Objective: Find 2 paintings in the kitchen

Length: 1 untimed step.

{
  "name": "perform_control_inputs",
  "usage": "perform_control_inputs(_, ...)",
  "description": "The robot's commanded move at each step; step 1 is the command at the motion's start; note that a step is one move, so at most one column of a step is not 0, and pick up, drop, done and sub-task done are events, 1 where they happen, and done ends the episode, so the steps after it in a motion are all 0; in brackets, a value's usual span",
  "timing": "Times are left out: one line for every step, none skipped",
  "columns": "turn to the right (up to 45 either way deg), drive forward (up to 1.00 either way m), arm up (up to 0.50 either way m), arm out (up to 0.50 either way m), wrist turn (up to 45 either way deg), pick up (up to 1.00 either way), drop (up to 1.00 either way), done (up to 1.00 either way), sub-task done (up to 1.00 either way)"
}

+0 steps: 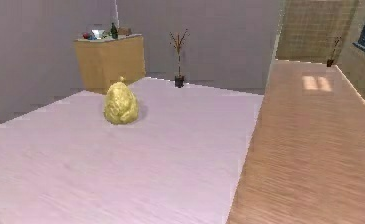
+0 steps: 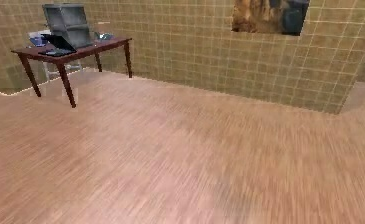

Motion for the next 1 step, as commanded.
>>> perform_control_inputs(-42.0,0.0,0.0,0.0,0.0,0.0,0.0,0.0,0.0)
